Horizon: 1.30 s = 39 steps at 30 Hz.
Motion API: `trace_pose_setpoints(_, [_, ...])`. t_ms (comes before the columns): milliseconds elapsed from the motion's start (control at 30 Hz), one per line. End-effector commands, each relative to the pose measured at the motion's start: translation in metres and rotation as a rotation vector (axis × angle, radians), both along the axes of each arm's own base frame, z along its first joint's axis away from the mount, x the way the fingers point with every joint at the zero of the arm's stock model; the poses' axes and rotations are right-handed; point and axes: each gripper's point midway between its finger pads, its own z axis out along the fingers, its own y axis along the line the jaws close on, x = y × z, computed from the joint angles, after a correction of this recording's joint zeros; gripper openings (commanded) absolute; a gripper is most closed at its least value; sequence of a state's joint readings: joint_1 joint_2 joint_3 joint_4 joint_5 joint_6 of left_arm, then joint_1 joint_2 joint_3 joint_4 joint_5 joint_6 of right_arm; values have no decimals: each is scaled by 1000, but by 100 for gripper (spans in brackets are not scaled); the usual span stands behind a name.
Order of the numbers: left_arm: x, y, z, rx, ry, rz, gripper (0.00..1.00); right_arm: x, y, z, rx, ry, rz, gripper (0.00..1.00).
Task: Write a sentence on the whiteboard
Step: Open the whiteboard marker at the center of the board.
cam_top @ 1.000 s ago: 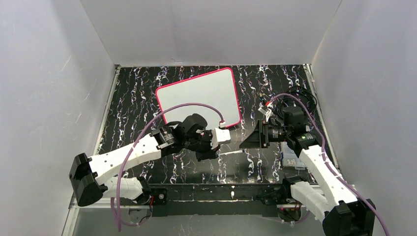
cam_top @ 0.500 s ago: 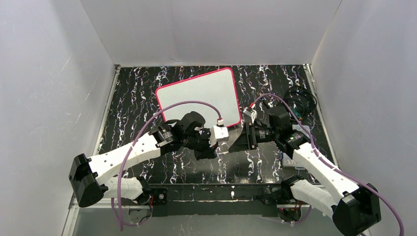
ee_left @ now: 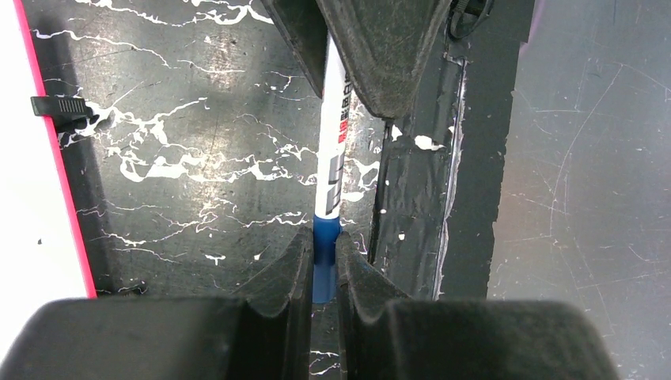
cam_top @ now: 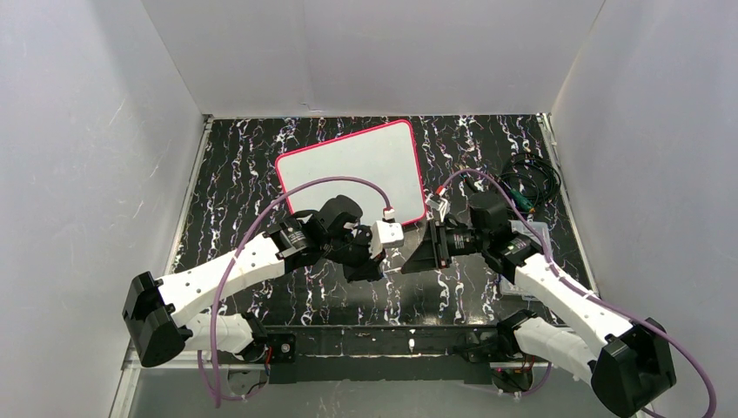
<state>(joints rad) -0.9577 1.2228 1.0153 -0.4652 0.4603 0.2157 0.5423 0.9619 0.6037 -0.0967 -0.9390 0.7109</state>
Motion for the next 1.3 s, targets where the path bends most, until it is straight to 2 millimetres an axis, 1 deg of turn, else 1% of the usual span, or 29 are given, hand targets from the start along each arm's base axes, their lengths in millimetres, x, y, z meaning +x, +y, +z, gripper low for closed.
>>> trace_pose_setpoints(0, [1,-4,12,-24,1,-9,0,-1,4,1,18,-25,20,43])
trace_pose_setpoints(267, [1,-4,12,-23,-1,-7,0,0,5,-9,-4,-14,16,36])
trace_pose_setpoints(467, [-1,-4,11,-24,9,-17,0,1,6,-10,-14,-17,18,30])
trace_pose_setpoints(600, [-1,-4,12,-27,5,-13,0,1,7,-11,-18,-18,20,17])
trace_pose_setpoints(733, [5,1,8,2,-2,27,0,2,7,-9,-20,-33,15,1])
trace_pose_setpoints(767, [5,2,8,2,0,43,15,4,7,-8,-23,-45,10,1])
trace_pose_setpoints(833, [8,6,12,-12,-21,71,40,9,8,-3,-29,-78,-3,1])
trace_pose_setpoints(867, [11,7,18,-37,-39,89,49,13,9,0,-27,-101,-13,1])
trace_pose_setpoints(900, [14,9,25,-63,-51,112,55,17,10,5,-24,-127,-24,1])
trace_pose_setpoints(1000, [23,15,51,-162,-25,203,64,25,13,23,11,-209,-39,1])
trace_pose_setpoints(1067, [27,21,69,-268,24,298,67,28,15,34,45,-247,-41,1])
trace_pose_setpoints(1167, [23,26,91,-437,129,409,72,28,20,53,109,-284,-18,1])
trace_pose_setpoints(1267, [20,29,107,-571,234,490,73,26,23,72,172,-313,7,1])
